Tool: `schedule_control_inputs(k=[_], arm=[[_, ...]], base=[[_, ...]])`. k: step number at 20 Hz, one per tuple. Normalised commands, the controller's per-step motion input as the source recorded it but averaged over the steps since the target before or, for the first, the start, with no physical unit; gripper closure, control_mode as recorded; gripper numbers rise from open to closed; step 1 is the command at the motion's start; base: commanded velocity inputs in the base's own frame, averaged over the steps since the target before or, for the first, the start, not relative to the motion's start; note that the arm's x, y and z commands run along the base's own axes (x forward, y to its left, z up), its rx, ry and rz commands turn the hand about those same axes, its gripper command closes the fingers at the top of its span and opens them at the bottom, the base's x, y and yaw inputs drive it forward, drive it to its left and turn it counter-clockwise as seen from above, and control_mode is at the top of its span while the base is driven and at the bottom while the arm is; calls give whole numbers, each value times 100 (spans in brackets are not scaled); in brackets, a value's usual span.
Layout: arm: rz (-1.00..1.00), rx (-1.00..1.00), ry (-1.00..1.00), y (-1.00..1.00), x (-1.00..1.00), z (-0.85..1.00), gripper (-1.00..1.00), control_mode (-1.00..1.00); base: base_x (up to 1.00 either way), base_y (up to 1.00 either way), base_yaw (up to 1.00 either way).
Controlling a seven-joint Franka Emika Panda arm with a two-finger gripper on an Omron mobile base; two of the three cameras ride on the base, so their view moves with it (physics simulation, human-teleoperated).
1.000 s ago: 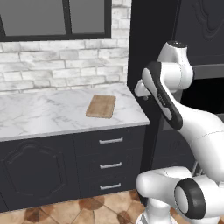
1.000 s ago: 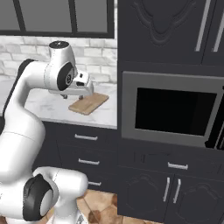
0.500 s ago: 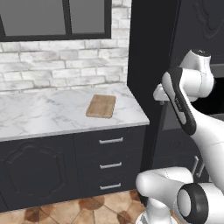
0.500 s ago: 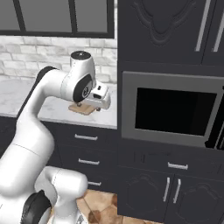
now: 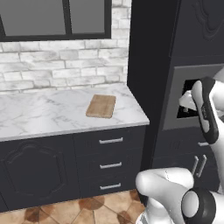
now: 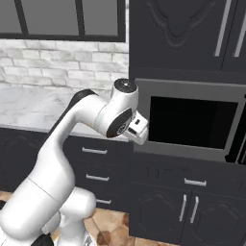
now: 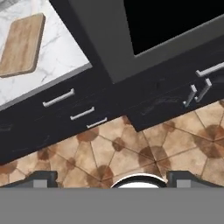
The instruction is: Open the drawer on the right and place the cutting tools on the cutting board.
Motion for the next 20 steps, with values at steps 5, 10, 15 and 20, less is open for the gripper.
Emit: schedule_control_inputs(k=[5,10,15,20], arm=[[-28,26,-8,-84,-29,-22,-100,-100],[-26,27,-15,-90,-42,-39,-100,-100],[-24,21,-13,-70,-27,-58,-100,-100],[-26,23,-5,-53,-5,-64,-100,-100]], base=[[0,0,0],[0,0,0],[0,0,0],[0,0,0]])
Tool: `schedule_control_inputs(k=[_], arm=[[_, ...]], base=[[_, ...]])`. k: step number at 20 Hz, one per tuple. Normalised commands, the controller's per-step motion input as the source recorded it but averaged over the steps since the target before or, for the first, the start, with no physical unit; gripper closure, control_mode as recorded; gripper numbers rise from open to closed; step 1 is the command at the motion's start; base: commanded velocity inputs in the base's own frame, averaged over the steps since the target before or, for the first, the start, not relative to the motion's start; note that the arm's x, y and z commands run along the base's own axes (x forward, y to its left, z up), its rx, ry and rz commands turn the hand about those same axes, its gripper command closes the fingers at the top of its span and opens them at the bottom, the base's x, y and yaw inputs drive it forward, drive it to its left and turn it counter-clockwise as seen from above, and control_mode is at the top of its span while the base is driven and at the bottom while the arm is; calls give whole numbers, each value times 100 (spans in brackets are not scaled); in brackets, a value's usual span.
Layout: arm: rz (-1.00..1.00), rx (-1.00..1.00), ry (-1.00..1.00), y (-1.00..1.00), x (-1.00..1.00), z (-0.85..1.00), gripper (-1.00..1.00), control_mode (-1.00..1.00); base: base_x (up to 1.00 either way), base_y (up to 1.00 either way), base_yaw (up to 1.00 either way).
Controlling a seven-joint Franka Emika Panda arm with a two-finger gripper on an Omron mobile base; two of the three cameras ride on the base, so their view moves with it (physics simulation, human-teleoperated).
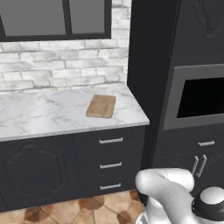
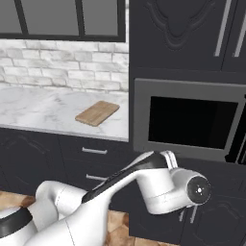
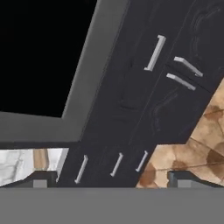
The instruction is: Open the drawer on the right and place the cutting tools on the cutting board.
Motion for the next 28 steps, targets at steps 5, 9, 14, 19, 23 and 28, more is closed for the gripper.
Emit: schedule_control_inputs(k=[5,9,14,19,23,28], arm=[[-15,14,-9,-19,0,-36,-100,-100],[-8,14,-10,-14,0,-30,-100,-100],[-2,4,-14,-4,0,-26,-100,-100],[0,0,-12,0,3,-27,-100,-100],[0,0,-10,0,9,-25,-100,-100],[0,0,-11,0,14,-16,-100,-100]], base=[[0,0,0],[0,0,0],[0,0,0],[0,0,0],[0,0,0],[0,0,0]])
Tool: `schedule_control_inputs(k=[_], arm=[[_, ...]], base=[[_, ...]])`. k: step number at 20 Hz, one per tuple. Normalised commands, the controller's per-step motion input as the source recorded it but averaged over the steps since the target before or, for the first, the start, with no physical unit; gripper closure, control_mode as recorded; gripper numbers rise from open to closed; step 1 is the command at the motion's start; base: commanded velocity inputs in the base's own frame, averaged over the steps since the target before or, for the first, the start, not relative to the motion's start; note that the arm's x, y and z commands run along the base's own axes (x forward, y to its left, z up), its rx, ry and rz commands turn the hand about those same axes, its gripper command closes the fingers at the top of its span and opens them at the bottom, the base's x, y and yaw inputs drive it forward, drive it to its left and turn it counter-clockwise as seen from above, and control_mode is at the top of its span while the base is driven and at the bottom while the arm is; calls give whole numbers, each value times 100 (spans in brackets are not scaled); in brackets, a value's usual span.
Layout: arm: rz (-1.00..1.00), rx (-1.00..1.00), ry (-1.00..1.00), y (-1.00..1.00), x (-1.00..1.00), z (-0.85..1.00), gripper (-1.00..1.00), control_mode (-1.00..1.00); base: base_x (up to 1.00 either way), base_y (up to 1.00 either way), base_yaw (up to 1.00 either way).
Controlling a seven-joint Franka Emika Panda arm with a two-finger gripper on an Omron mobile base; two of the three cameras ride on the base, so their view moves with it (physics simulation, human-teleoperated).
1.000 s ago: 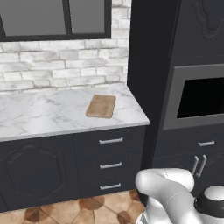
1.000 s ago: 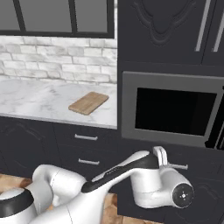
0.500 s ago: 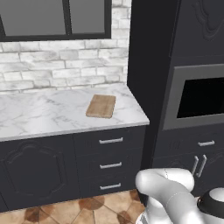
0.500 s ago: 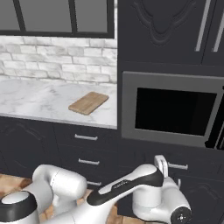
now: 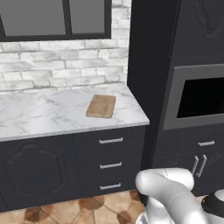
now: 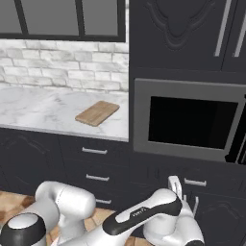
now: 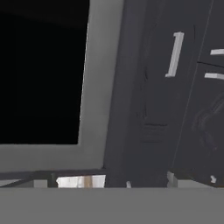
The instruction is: Open the drawer on the right and place the cutting tools on the cutting board.
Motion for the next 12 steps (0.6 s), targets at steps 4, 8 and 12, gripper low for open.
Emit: schedule_control_inputs(k=[4,8,12], arm=[[-3,0,-12,0,14,-15,-100,-100],[-5,0,-13,0,16,-12,-100,-100],[-4,0,-9,0,22,-17,-100,-100]], base=[[0,0,0],[0,0,0],[0,0,0]])
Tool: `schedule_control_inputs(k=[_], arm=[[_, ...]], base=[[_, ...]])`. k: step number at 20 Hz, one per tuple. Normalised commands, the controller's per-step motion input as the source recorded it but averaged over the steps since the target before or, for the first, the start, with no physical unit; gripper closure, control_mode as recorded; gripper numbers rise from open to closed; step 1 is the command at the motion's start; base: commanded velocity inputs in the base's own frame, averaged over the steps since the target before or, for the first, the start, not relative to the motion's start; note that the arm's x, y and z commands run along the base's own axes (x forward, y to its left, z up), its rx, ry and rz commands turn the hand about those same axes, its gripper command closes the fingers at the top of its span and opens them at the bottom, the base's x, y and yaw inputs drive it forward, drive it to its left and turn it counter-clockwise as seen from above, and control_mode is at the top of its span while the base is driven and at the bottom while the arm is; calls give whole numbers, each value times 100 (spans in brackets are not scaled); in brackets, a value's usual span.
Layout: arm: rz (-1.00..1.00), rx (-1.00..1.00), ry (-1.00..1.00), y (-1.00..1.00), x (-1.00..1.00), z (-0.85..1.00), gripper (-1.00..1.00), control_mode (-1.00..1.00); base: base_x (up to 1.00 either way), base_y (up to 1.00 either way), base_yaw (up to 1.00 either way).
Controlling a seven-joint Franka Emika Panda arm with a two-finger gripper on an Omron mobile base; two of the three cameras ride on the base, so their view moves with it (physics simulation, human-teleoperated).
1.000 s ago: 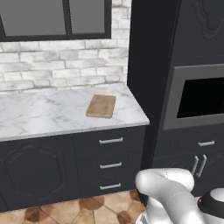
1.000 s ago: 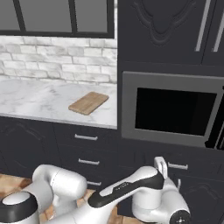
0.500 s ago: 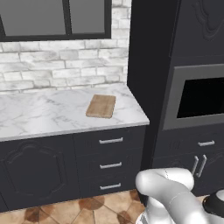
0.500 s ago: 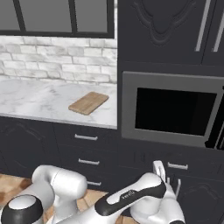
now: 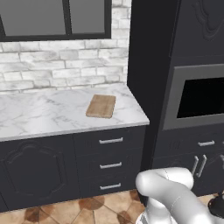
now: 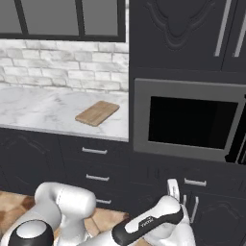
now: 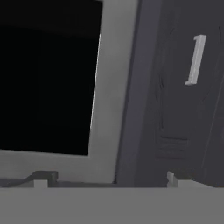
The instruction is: Open the drawer on the right and place the cutting tools on the cutting board.
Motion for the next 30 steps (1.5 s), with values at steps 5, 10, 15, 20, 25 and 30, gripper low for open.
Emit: schedule_control_inputs(k=[5,10,15,20,25,30], arm=[[-3,0,-6,0,27,-13,-100,-100],[0,0,0,-9,31,-14,-100,-100],[0,0,0,-20,26,-27,-100,-100],[0,0,0,-27,15,-34,-100,-100],[0,0,-1,-24,24,-22,-100,-100],[0,0,-1,-17,29,-17,-100,-100]], base=[[0,0,0],[0,0,0],[0,0,0],[0,0,0],[0,0,0],[0,0,0]])
